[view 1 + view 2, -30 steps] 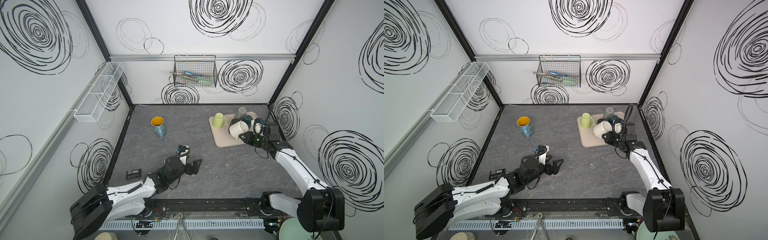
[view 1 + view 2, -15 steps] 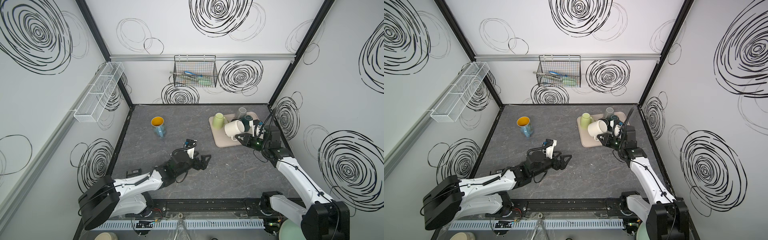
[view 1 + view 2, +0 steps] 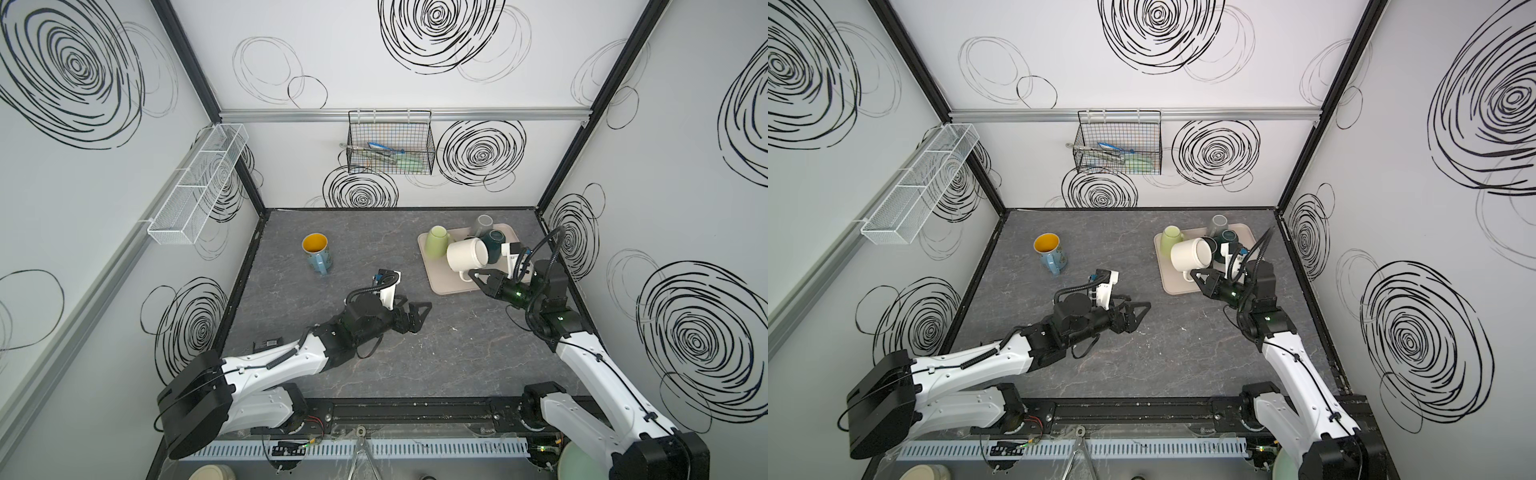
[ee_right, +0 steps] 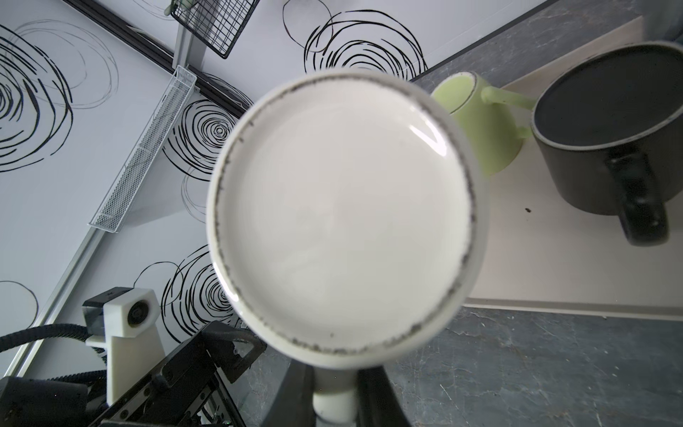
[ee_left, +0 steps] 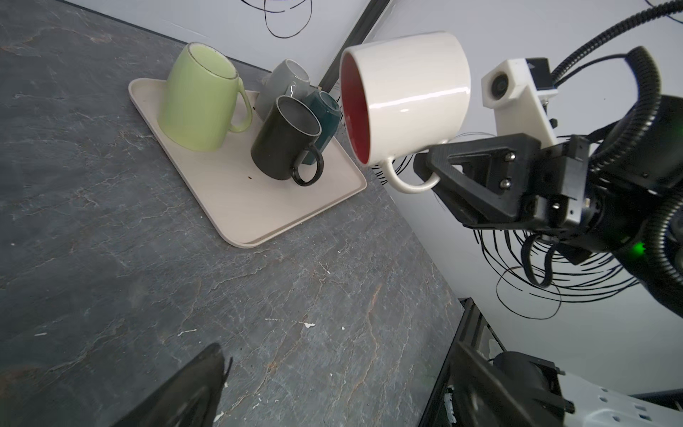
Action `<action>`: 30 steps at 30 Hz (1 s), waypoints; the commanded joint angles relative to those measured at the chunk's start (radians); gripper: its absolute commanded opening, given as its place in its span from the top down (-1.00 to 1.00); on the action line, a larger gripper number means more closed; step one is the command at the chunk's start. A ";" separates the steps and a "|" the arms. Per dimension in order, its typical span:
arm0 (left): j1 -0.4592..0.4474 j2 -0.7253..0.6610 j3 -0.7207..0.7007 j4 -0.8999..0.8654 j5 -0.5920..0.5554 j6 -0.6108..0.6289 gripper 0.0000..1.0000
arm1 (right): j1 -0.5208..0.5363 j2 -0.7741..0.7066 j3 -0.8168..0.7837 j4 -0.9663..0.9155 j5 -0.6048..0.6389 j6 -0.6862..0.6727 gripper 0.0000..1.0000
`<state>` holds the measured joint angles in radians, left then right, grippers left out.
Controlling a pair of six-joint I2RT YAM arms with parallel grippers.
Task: Turn the mug right side up
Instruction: Place the mug at the top-left of the table.
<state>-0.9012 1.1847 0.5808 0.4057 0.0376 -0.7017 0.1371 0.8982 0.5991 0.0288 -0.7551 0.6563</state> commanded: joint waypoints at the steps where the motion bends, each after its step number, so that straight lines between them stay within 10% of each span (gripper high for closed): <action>1: -0.007 -0.001 0.038 0.013 0.028 -0.042 -0.97 | 0.018 -0.032 0.001 0.163 -0.039 0.025 1.00; 30: 0.099 0.038 0.093 0.049 0.197 -0.107 -0.97 | 0.103 -0.001 -0.010 0.296 -0.080 0.069 1.00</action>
<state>-0.8085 1.2140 0.6346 0.3920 0.2199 -0.7979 0.2291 0.9051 0.5732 0.1936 -0.8124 0.7235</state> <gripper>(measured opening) 0.990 0.171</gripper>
